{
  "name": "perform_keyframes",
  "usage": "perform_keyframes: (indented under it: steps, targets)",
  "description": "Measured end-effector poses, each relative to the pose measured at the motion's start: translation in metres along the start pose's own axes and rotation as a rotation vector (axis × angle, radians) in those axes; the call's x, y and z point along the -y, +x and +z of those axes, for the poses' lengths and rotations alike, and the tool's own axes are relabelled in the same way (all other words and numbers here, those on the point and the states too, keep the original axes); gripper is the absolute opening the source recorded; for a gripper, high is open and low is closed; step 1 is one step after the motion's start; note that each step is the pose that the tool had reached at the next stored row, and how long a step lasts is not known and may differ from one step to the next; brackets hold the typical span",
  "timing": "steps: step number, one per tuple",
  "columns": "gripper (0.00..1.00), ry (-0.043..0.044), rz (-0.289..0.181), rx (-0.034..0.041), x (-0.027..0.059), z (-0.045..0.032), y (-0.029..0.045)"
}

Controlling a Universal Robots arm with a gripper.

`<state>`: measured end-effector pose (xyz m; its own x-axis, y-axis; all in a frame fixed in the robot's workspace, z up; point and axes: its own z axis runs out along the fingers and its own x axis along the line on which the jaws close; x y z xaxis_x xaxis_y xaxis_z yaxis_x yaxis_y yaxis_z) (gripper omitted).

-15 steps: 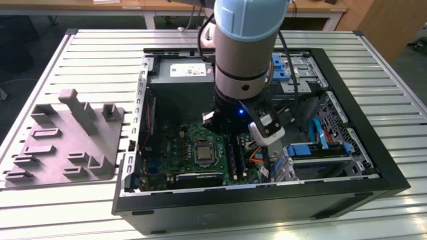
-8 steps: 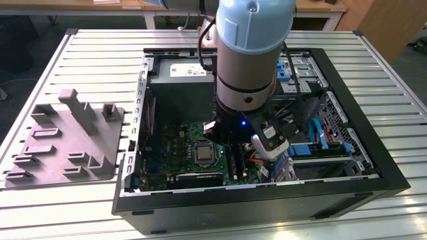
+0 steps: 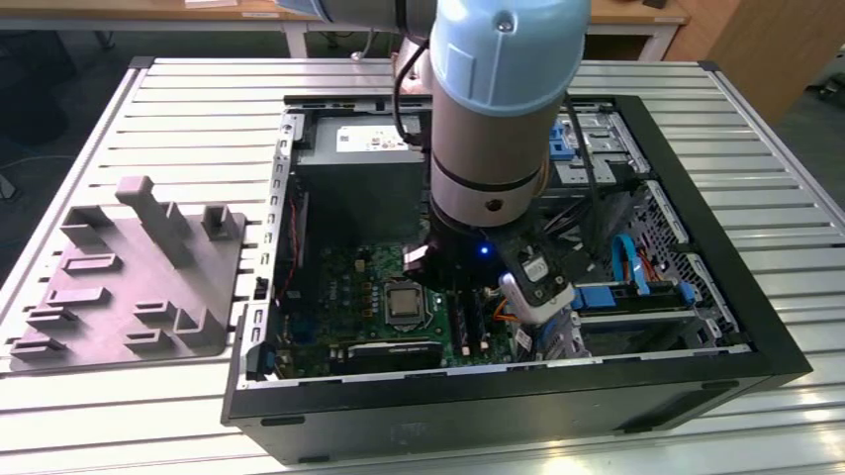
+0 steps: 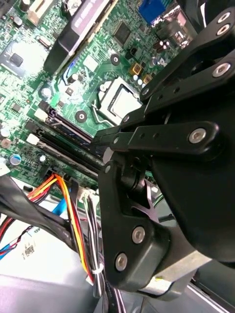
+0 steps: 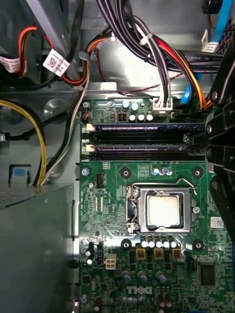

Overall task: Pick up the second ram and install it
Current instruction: 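Press down the second ram until it locks into place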

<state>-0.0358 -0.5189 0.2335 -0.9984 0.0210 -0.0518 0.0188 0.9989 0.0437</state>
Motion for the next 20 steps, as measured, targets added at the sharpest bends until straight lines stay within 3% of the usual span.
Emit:
perform_keyframes:
  steps: [20]
  targets:
    - [0.10,0.0002,0.002,-0.0005,0.0192,0.0005,-0.0026]
